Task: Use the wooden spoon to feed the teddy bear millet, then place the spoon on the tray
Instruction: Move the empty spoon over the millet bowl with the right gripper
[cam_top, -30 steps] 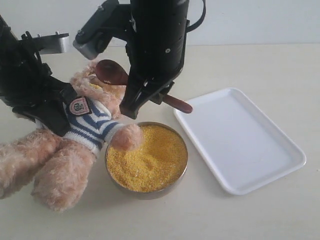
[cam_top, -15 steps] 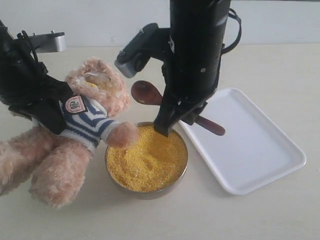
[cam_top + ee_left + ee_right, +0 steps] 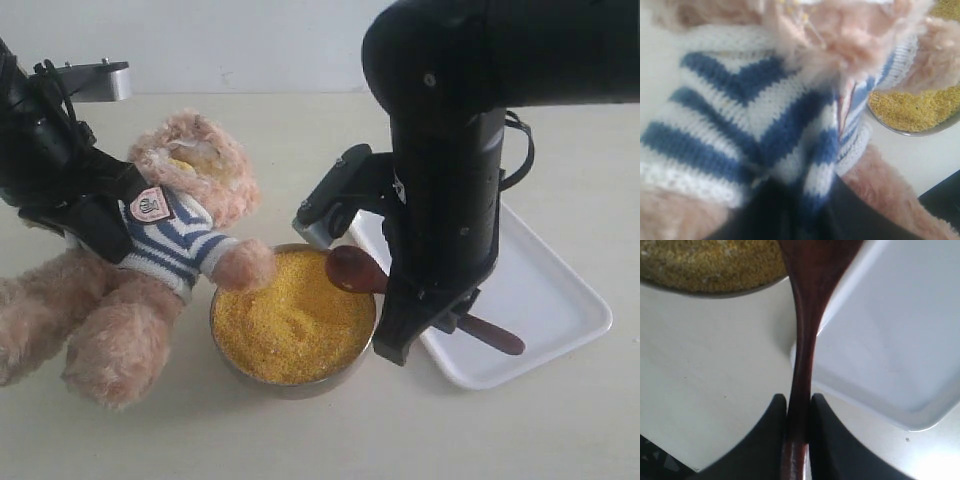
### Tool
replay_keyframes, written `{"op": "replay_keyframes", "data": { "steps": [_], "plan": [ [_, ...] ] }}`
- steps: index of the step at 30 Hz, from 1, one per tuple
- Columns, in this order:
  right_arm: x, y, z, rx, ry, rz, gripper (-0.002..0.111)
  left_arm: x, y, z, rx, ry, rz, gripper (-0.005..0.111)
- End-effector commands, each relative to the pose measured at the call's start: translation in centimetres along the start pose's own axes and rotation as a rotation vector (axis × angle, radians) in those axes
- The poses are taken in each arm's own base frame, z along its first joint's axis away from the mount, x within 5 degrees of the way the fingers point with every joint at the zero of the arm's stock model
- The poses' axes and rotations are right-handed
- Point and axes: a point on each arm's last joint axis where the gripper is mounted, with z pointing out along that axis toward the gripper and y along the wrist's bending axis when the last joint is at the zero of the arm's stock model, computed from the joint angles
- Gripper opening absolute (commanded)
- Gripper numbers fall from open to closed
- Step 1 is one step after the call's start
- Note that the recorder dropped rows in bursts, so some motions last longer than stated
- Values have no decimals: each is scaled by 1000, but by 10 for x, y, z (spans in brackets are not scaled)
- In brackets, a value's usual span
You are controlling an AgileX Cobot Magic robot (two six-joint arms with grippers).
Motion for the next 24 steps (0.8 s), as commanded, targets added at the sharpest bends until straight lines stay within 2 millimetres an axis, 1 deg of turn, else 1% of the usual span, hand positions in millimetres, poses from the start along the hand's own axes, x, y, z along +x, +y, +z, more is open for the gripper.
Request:
{"op": "replay_keyframes", "data": {
  "steps": [1, 7, 11, 24],
  "plan": [
    [5, 1, 3, -3, 0, 8, 0, -1, 4, -5, -8, -42, -14, 4],
    [3, 1, 3, -1, -18, 3, 0, 0, 19, -10, -10, -60, -66, 4],
    [2, 1, 3, 1, -31, 3, 0, 1, 25, -12, -13, -69, -87, 4],
    [-3, 0, 2, 15, -81, 2, 0, 1, 25, -12, -14, -71, -87, 4]
  ]
}}
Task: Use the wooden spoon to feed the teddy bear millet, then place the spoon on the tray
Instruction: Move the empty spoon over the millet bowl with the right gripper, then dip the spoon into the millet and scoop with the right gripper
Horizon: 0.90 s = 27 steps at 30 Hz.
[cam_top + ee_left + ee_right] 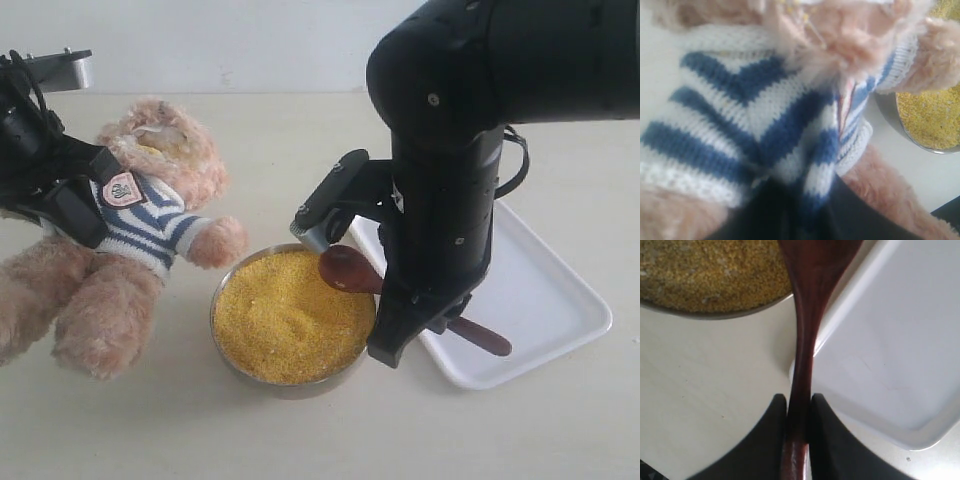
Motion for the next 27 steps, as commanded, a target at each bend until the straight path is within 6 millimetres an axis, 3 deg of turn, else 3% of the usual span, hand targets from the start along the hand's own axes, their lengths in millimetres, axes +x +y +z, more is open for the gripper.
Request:
{"op": "replay_keyframes", "data": {
  "steps": [1, 10, 17, 27],
  "plan": [
    [0, -1, -3, 9, -29, 1, 0, -1, -1, -4, 2, -26, -2, 4],
    [-4, 8, -6, 88, -44, -74, 0, -1, -1, -4, 7, -30, -5, 4],
    [-13, 19, 10, 195, 25, -110, 0, -1, -1, -4, 7, -30, -5, 4],
    [-21, 15, 14, 261, -21, -103, 0, -1, -2, -4, 13, -32, -7, 4]
  ]
}}
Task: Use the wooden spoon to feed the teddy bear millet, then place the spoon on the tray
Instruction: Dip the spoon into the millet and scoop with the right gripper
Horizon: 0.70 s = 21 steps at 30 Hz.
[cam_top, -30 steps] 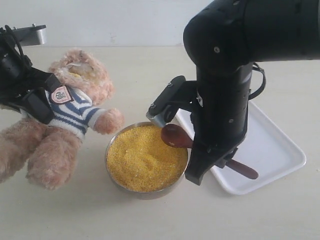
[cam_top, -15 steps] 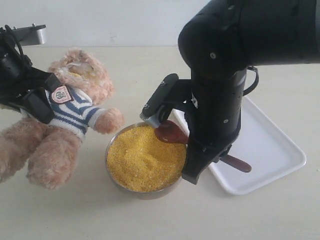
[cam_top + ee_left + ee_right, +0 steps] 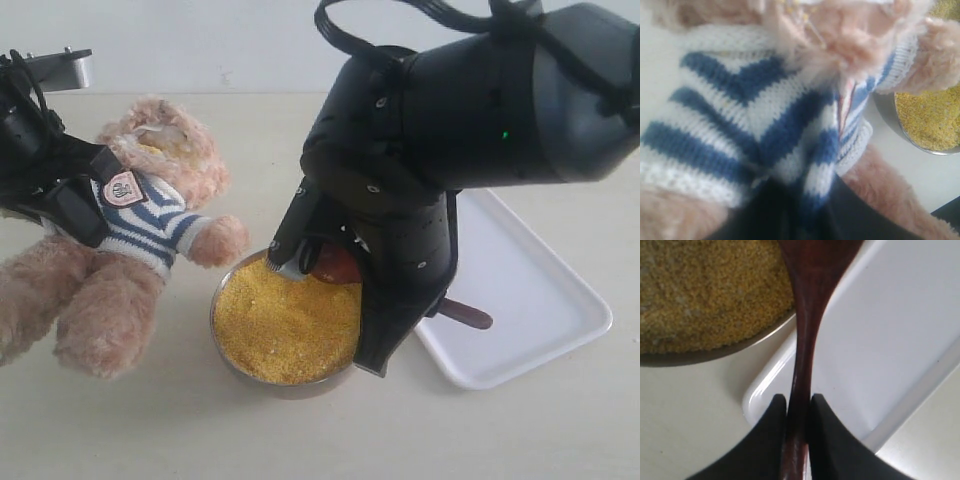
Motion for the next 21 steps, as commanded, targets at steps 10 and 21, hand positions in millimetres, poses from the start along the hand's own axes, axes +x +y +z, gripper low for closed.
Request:
{"op": "replay_keyframes", "data": {
  "steps": [10, 21],
  "plan": [
    [-5, 1, 8, 26, -3, -11, 0, -1, -2, -4, 12, -29, -7, 4],
    [-14, 29, 14, 29, 26, -107, 0, -1, -2, -4, 12, -29, -7, 4]
  ]
}}
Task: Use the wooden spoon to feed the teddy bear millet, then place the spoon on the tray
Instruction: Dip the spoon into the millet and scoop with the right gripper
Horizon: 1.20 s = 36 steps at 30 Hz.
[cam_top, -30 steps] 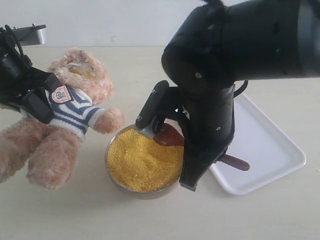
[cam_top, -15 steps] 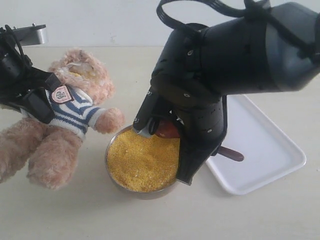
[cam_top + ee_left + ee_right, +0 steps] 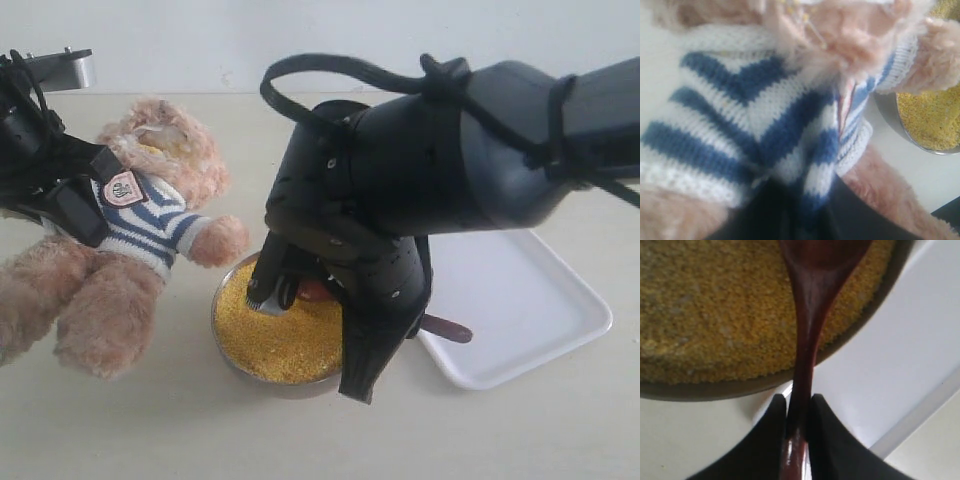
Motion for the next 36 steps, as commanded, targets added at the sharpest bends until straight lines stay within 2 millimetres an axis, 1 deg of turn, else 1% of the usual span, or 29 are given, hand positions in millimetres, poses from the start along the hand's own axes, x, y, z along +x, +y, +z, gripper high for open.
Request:
{"op": "replay_keyframes", "data": {
  "steps": [1, 9, 16, 20, 30, 36],
  "plan": [
    [-1, 7, 1, -12, 12, -14, 0, -1, -2, -4, 12, -29, -7, 4],
    [1, 6, -2, -12, 47, -10, 0, -1, -3, -4, 29, -33, -10, 4],
    [-9, -8, -24, 23, 30, 1, 0, -2, -4, -4, 39, -36, -8, 4],
    [-11, -13, -31, 37, 24, 6, 0, -2, -4, -4, 39, -36, -3, 4],
    [-12, -13, -32, 41, 20, -21, 0, -2, -4, -4, 39, -36, 1, 4],
    [-12, -10, -32, 0, 19, -32, 0, -2, -4, -4, 39, -36, 1, 4]
  ]
}}
